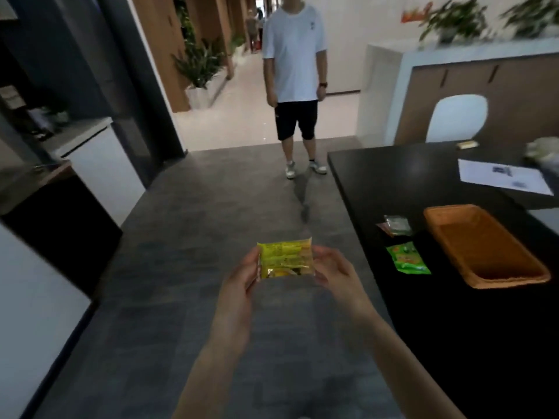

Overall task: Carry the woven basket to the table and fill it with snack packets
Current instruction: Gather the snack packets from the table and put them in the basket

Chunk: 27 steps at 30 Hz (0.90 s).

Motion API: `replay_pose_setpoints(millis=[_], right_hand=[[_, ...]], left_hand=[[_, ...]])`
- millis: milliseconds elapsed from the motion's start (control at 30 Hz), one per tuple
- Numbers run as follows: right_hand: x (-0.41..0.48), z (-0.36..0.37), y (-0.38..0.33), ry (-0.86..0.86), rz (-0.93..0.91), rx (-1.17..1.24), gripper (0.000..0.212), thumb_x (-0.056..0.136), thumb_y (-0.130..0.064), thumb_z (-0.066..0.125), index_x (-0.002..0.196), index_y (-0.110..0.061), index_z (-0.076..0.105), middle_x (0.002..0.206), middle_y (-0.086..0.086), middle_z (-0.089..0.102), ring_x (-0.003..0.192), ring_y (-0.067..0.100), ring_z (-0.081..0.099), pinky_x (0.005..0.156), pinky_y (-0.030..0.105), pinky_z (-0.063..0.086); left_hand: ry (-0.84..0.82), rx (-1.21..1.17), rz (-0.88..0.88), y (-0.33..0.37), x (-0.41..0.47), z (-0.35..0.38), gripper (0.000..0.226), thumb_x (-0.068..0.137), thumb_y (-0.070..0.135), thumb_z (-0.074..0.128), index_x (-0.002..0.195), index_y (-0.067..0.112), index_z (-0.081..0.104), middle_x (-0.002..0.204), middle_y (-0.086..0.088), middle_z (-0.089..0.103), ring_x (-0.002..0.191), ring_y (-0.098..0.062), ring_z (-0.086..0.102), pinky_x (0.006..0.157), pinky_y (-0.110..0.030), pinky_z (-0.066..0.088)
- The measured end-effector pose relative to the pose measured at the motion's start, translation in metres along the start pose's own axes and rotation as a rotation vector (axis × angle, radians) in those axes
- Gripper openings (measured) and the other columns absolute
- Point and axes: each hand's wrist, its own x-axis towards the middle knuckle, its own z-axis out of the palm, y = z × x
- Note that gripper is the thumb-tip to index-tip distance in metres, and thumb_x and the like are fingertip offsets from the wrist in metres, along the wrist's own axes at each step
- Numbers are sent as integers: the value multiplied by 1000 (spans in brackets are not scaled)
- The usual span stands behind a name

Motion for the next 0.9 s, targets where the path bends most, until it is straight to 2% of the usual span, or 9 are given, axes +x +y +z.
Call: replay_pose_setpoints(millis=[67, 167, 267, 333, 400, 567, 667, 800, 900], right_hand=[[36, -10, -2, 65, -39, -6, 6, 85, -15, 60, 88, -21, 60, 83, -5, 63, 77, 7, 58, 68, 19, 45], [85, -31, -14, 192, -53, -15, 16, 89, -8, 54, 88, -23, 60, 90, -1, 64, 80, 11, 58, 68, 22, 43], [123, -57, -25, 329, -45, -15, 15, 90, -11, 53, 96, -22, 60, 98, 5, 64, 85, 13, 58, 72, 26, 44], [140, -77, -29, 434, -27, -22, 15, 90, -14, 53, 102, -20, 60, 102, 8, 62, 90, 15, 57, 79, 29, 44], [153, -100, -31, 539, -14, -27, 13, 92, -16, 51, 98, -25, 59, 103, 5, 61, 91, 15, 57, 82, 29, 45], [168, -165, -26, 852, 39, 16, 12, 89, -25, 55, 101, -27, 58, 109, 4, 63, 102, 19, 60, 95, 38, 46], [172, -198, -14, 1033, 66, 38, 19, 90, -26, 54, 108, -23, 57, 109, 4, 63, 99, 17, 62, 92, 35, 47], [168, -220, 16, 1294, 162, 112, 17, 87, -25, 56, 103, -23, 59, 104, 3, 65, 97, 18, 61, 95, 39, 48], [163, -227, 43, 1447, 247, 184, 9, 86, -24, 55, 91, -31, 57, 94, -2, 63, 90, 14, 59, 86, 33, 48]], left_hand=[[-61, -6, -25, -3, 48, 16, 33, 95, 4, 33, 95, 17, 64, 66, 17, 74, 63, 9, 68, 58, -3, 49], [-141, -18, -78, 0, 111, 44, 40, 95, 7, 34, 128, 13, 55, 110, 2, 68, 102, -7, 61, 82, -10, 46], [-285, 9, -95, 2, 168, 83, 43, 96, 9, 33, 137, 13, 48, 127, 1, 55, 121, -11, 48, 99, -20, 33], [-382, 15, -103, -2, 198, 112, 43, 96, 8, 32, 136, 14, 48, 125, 2, 56, 119, -10, 47, 93, -18, 35], [-484, 29, -137, -11, 224, 142, 42, 97, 8, 31, 134, 16, 49, 118, 5, 59, 116, -11, 50, 85, -16, 40], [-789, 128, -288, -36, 268, 225, 37, 97, 8, 34, 123, 14, 59, 114, 3, 63, 106, -10, 56, 84, -18, 44], [-1032, 244, -349, -52, 286, 275, 34, 97, 10, 34, 105, 22, 65, 97, 11, 70, 96, -3, 61, 84, -20, 45], [-1231, 355, -513, -83, 299, 323, 31, 97, 13, 37, 121, 15, 57, 98, 6, 65, 98, -10, 59, 99, -27, 41], [-1353, 485, -597, -111, 294, 348, 30, 97, 7, 35, 115, 14, 59, 97, 4, 64, 98, -13, 58, 96, -26, 42]])
